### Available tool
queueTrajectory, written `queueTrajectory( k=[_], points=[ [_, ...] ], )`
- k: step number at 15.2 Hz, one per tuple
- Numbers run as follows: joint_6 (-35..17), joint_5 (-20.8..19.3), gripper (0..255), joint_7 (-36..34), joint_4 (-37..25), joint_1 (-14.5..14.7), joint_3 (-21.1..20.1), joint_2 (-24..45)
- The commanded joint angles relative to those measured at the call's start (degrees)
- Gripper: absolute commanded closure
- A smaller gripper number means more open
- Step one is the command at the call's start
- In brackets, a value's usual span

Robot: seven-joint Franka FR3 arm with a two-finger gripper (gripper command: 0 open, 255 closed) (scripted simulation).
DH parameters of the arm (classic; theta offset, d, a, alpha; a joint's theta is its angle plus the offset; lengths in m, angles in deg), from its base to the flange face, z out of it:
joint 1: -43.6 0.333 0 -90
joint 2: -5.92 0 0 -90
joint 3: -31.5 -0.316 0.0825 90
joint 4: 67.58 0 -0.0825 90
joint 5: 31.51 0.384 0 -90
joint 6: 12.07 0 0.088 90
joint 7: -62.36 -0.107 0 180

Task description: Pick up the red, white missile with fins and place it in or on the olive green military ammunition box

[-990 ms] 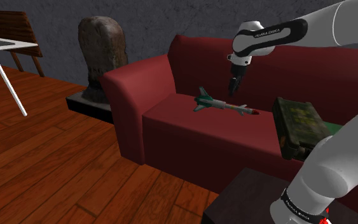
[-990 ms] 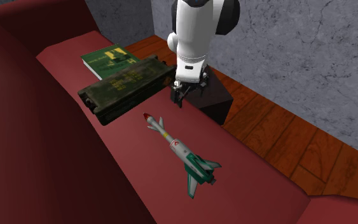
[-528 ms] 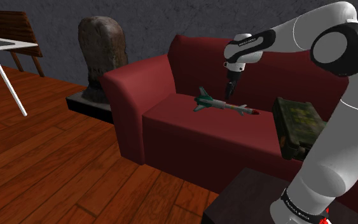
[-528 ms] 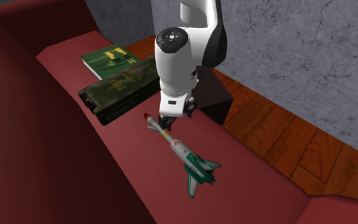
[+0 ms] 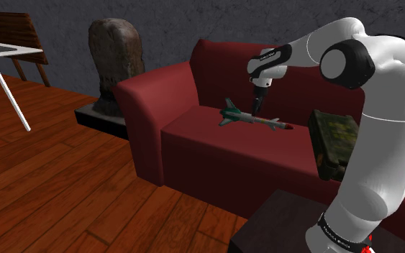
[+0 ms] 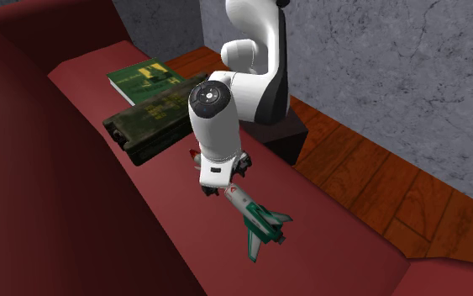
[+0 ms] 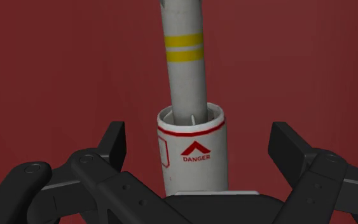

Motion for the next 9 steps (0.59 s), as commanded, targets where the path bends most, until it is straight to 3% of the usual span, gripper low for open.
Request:
queueTrajectory(
  k=[1, 9],
  points=[
    [-1.5, 0.3, 0, 0.3, 0.9, 0.0, -0.1, 0.6],
    [-3.3, 0.7, 0, 0.5, 2.2, 0.0, -0.3, 1.2]
  ],
)
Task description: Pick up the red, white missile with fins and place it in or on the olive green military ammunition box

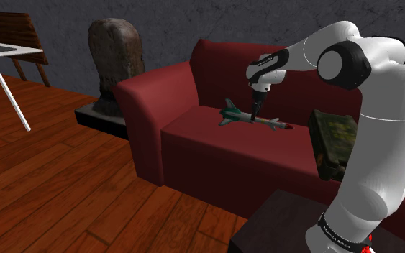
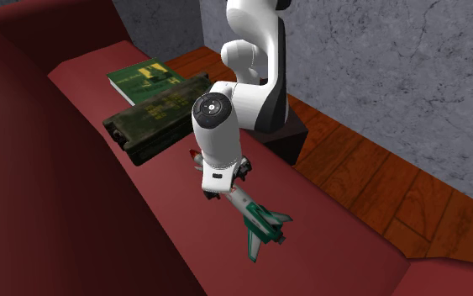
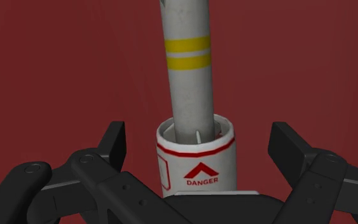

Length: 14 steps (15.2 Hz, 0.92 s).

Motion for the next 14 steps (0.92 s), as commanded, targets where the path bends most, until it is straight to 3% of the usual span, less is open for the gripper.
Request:
queueTrajectory(
  k=[1, 2, 3, 14],
  points=[
    [0.0, 0.0, 0, 0.0, 0.0, 0.0, 0.0, 0.0],
    [0.0, 0.0, 0, 0.0, 0.0, 0.0, 0.0, 0.0],
    [0.0, 0.0, 255, 0.0, 0.0, 0.0, 0.0, 0.0],
    [1.3, -0.3, 255, -0.3, -0.7, 0.1, 0.1, -0.6]
  ],
)
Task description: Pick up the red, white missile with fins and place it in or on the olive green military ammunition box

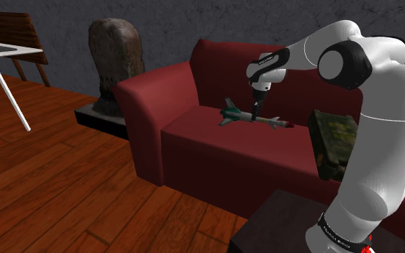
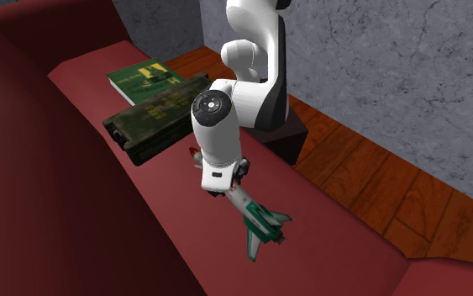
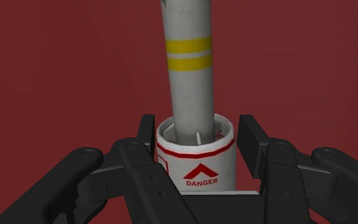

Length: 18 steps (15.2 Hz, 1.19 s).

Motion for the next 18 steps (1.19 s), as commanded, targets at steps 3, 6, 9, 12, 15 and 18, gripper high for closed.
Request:
queueTrajectory(
  k=[3, 6, 9, 12, 15, 18],
  points=[
    [2.6, -0.6, 255, -0.5, -1.6, 0.1, 0.2, -1.1],
    [4.6, -1.0, 255, -0.9, -2.9, 0.2, 0.3, -1.9],
    [6.7, -1.3, 255, -1.2, -4.4, 0.2, 0.4, -2.6],
    [8.8, -1.6, 255, -1.5, -6.1, 0.2, 0.5, -3.1],
    [11.0, -1.9, 255, -1.7, -7.8, 0.2, 0.5, -3.5],
    [13.2, -2.1, 255, -1.9, -9.7, 0.2, 0.6, -3.9]
  ],
)
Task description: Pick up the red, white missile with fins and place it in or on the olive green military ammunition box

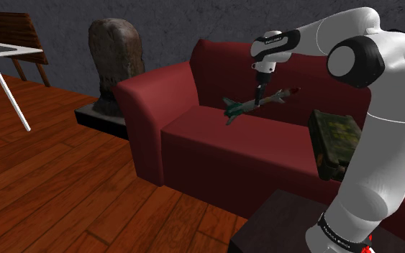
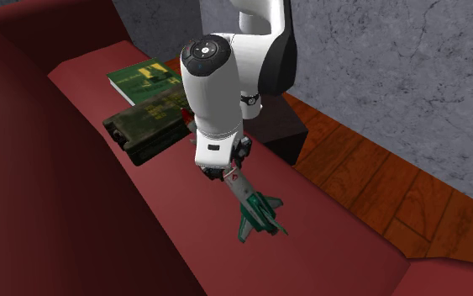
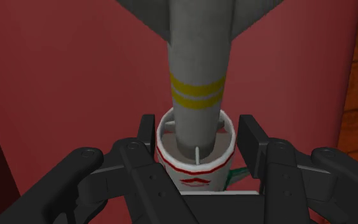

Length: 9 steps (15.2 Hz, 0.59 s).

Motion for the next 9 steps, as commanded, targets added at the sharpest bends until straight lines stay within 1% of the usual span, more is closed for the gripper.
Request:
queueTrajectory(
  k=[1, 9],
  points=[
    [1.6, -0.1, 255, -0.1, -1.4, -0.1, 0.1, -0.2],
    [7.7, -0.3, 255, -0.5, -7.4, -0.3, 0.2, -0.3]
  ],
)
